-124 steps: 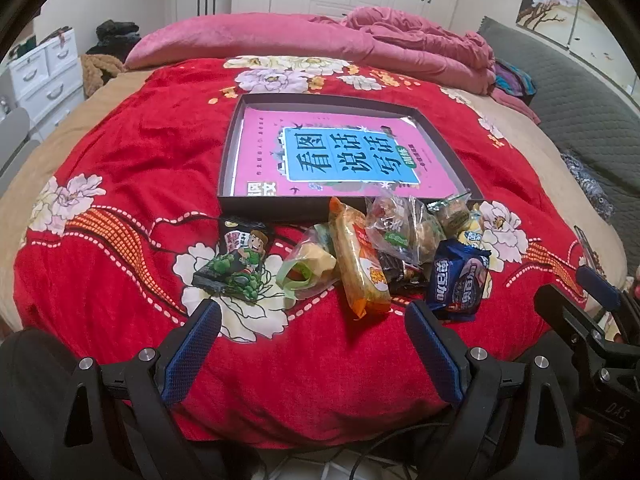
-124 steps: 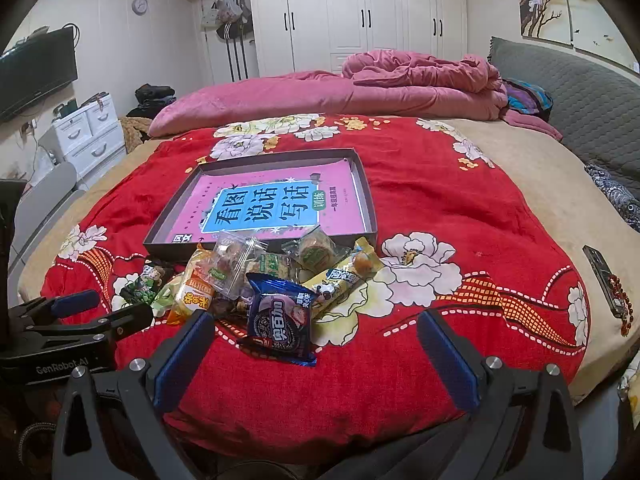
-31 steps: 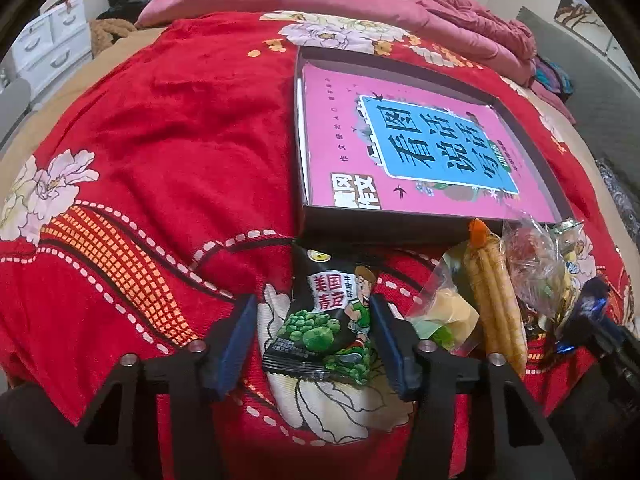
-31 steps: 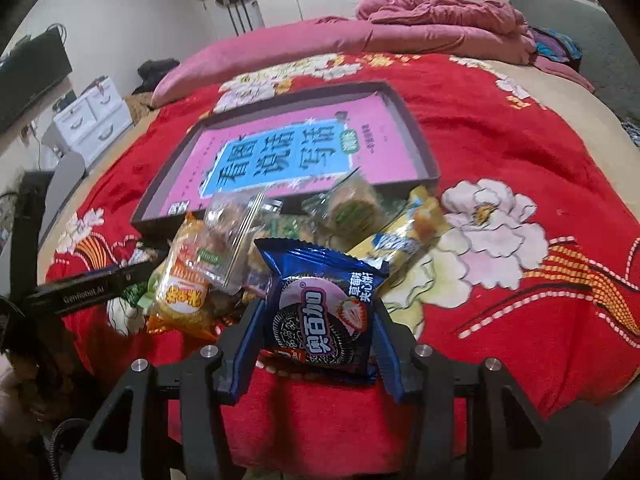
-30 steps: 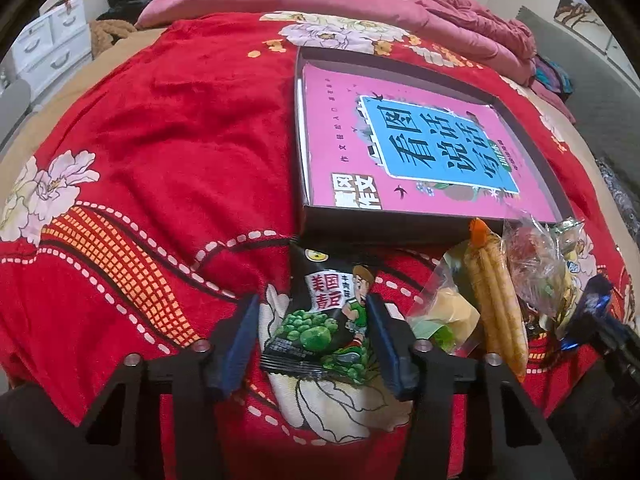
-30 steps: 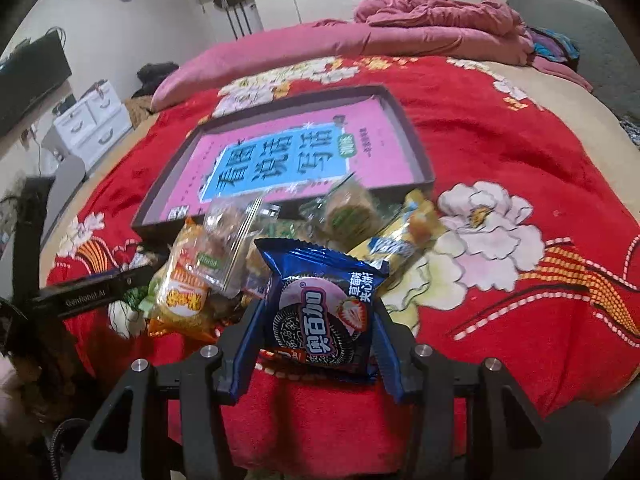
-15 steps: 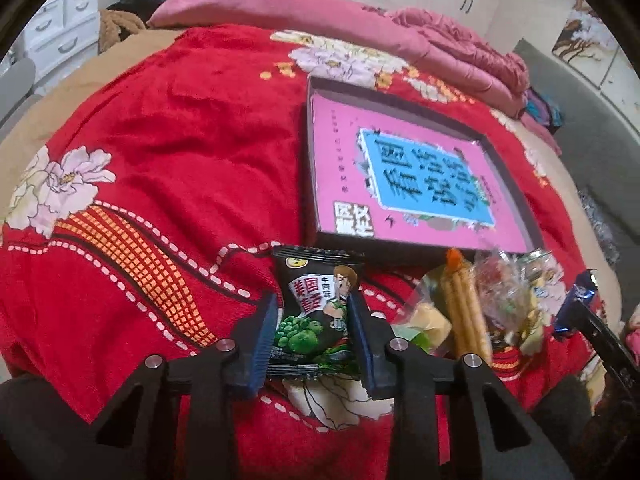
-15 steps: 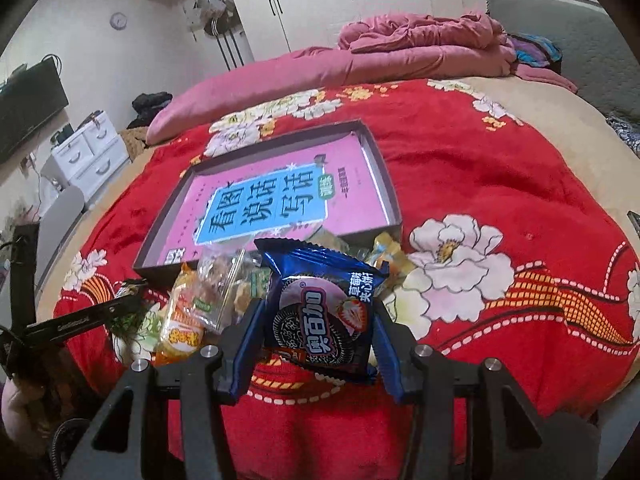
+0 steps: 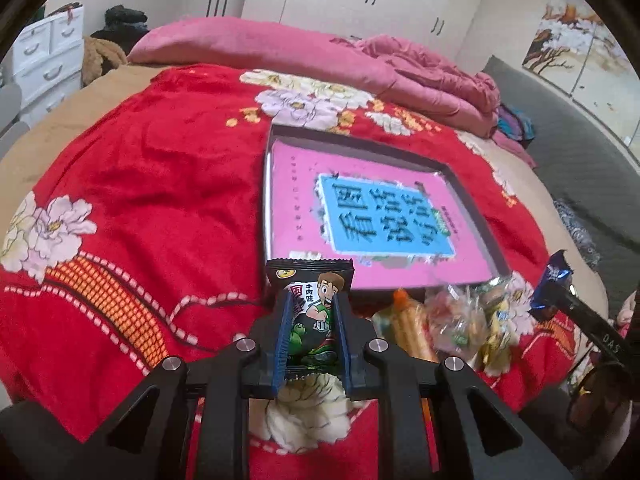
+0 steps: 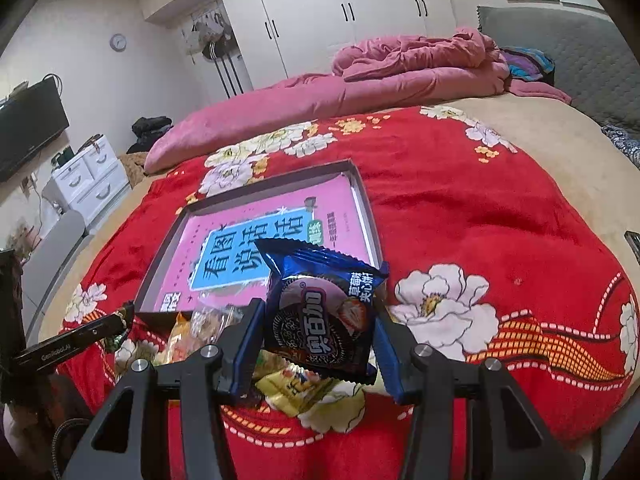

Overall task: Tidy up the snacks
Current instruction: 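Carry both bags over the tray and open both grippers onto the pink book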

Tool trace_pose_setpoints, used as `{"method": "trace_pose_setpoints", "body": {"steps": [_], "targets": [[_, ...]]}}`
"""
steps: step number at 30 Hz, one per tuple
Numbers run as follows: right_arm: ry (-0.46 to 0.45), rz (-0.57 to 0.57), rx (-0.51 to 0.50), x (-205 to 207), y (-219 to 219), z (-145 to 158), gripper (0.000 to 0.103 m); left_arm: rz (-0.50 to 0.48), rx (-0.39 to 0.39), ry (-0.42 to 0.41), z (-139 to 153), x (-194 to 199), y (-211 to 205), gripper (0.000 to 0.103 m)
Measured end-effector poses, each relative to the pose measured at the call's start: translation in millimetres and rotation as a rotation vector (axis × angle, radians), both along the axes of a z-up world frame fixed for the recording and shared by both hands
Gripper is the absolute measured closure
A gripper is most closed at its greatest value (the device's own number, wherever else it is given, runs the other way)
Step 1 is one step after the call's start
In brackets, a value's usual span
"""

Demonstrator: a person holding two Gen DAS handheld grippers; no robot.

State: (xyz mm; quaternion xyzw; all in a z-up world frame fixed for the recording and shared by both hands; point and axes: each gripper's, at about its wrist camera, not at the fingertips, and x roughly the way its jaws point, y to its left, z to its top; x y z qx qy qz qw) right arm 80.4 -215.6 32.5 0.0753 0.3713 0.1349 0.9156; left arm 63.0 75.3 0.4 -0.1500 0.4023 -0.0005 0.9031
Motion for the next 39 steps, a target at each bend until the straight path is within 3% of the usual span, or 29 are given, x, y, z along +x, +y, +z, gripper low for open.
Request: {"method": "trace_pose_setpoints", "body": {"steps": [13, 23, 39], "targets": [[-0.042, -0.015, 0.0, 36.6, 2.0, 8.3, 0.052, 0.024, -0.011, -0.069, 5.7, 41.5, 0.9, 0.082], [-0.013, 0.003, -0.008, 73.3, 13.3, -2.7, 0.052, 0.015, -0.005, -0.049, -11.3, 71.5, -3.6, 0.082], [0.068, 0.015, -0.063, 99.3, 30.1, -33.6, 0.052, -0.022, 0.009, -0.016, -28.8, 80.8, -9.0, 0.084]]}}
